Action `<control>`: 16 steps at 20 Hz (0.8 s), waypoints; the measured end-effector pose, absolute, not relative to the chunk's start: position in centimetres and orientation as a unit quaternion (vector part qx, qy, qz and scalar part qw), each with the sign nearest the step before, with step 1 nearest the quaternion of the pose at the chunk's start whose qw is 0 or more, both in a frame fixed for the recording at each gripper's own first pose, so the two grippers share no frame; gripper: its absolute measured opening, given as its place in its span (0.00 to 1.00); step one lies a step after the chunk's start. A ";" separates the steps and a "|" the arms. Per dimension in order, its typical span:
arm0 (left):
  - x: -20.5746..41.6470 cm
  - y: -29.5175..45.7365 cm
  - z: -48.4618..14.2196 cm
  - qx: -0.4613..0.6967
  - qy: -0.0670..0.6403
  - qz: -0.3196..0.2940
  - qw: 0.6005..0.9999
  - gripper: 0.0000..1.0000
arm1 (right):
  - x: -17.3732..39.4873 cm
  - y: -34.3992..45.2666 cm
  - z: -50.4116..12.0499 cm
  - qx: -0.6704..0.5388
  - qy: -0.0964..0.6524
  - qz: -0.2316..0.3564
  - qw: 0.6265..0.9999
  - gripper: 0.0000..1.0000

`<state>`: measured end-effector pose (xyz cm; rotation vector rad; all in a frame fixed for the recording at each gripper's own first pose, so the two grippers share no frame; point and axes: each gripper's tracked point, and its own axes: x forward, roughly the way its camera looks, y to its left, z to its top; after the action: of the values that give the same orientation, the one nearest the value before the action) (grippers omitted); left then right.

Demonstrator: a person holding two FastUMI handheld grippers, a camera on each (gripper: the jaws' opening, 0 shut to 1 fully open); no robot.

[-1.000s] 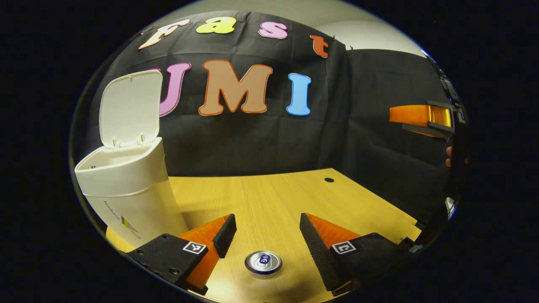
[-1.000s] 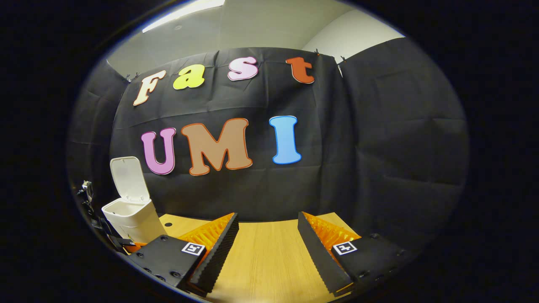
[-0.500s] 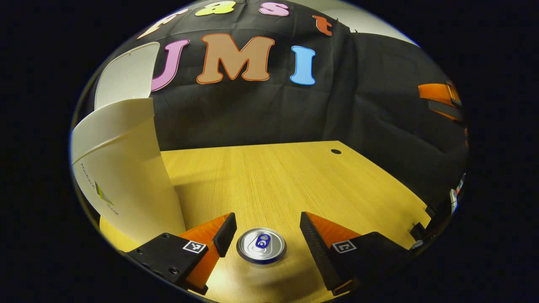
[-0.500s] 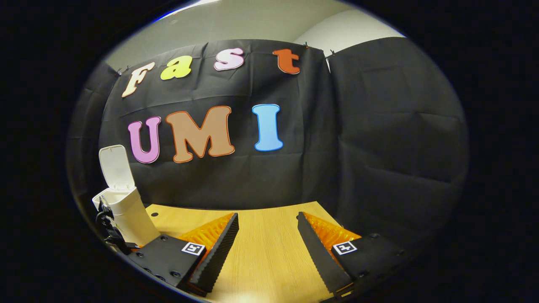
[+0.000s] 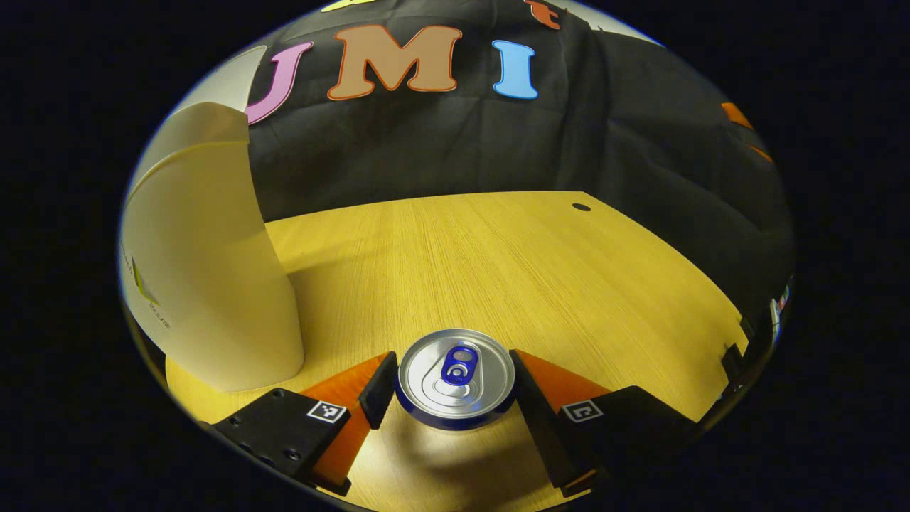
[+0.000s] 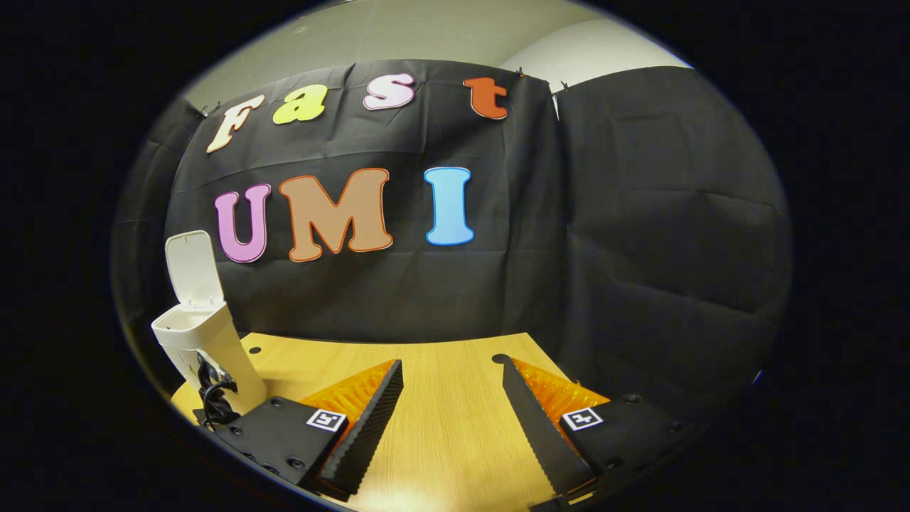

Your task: Press the lid of the desktop garbage bin to open it, pick up the crumpled paper on the desktop and throw it into the bin, then pick up the pop can on the desktop and drop it into the bin, and finally close the garbage bin lid.

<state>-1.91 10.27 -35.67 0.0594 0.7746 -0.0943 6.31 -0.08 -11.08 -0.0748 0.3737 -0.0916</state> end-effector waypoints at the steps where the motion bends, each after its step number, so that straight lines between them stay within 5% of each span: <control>1: -1.8 10.3 -35.9 0.026 0.379 -0.049 0.924 0.94 | 6.4 -0.1 -11.0 -0.039 0.186 -0.047 0.981 0.94; 4: -1.6 10.1 -35.7 0.023 0.371 -0.052 0.927 0.80 | 6.3 0.1 -10.9 -0.043 0.185 -0.048 0.981 0.94; 16: 5.2 8.1 -18.1 0.005 0.185 -0.083 0.979 0.77 | 7.3 4.5 -12.7 -0.037 0.189 0.010 0.981 0.94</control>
<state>5.15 8.07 -18.08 0.0095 0.3728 -0.1681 7.28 4.50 -12.72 -0.0749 0.3797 0.0199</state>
